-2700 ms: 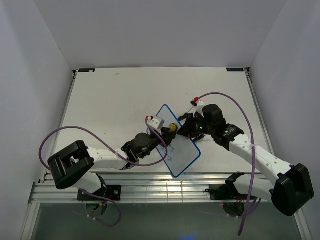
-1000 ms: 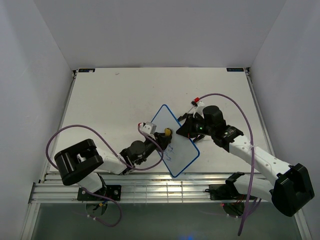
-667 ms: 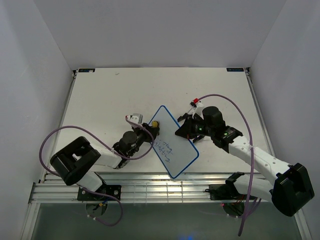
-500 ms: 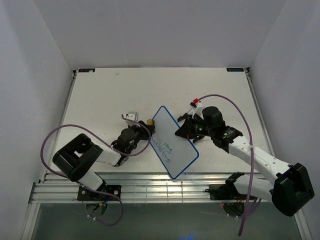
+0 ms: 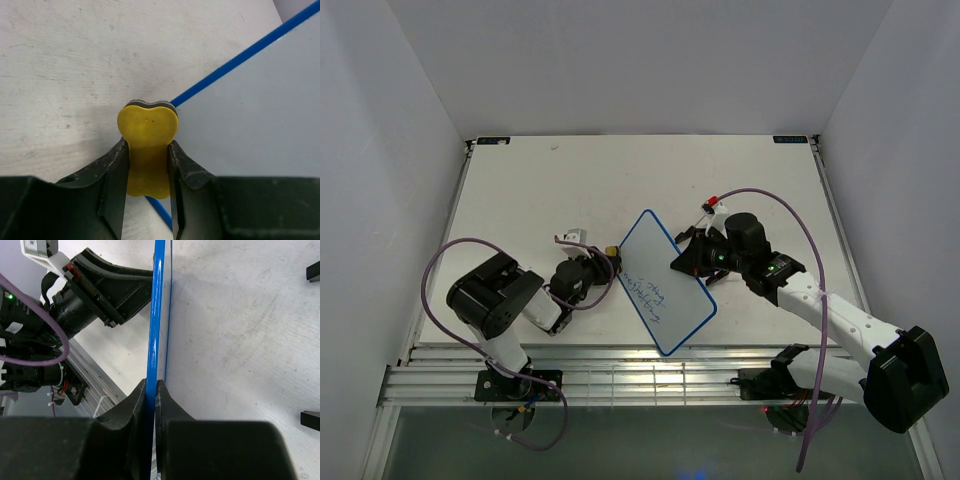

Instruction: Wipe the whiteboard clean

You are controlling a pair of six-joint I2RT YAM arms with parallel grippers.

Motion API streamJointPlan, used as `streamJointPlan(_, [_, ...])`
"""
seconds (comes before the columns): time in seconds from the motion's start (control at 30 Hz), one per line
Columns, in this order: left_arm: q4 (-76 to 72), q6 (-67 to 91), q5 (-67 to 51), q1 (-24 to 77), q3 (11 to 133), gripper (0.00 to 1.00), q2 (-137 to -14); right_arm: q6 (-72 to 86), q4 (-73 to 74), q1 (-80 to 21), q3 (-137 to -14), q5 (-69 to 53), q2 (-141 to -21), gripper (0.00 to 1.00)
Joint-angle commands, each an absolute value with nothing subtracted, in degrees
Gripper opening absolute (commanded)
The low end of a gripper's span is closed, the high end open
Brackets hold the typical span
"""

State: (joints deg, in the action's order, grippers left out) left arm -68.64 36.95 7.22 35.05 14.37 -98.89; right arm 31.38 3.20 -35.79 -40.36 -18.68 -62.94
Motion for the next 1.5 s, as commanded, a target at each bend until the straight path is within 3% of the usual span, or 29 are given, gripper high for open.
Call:
streamJointPlan(0.0, [-67.3,37.1,0.1,39.2,14.9,0.04,-97.6,35.2,-9.7,-38.5,-41.7,-34.7,-61.6,0.08])
streamJointPlan(0.47, [-61.3,33.1,8.1,59.8,21.6,0.04,-94.0,36.6,-11.1,-38.5,-41.1,-34.3,-61.2,0.08])
streamJointPlan(1.03, [-53.7,34.5,12.7,52.7,19.3,0.03,-91.5,37.3,-11.7,-38.4,-40.1,-32.3,-60.0,0.08])
streamJointPlan(1.47, [-54.2,26.5,21.0,69.7,23.6,0.03,-90.5,39.6,-12.1,-38.4,-40.0,-27.6,-59.3,0.08])
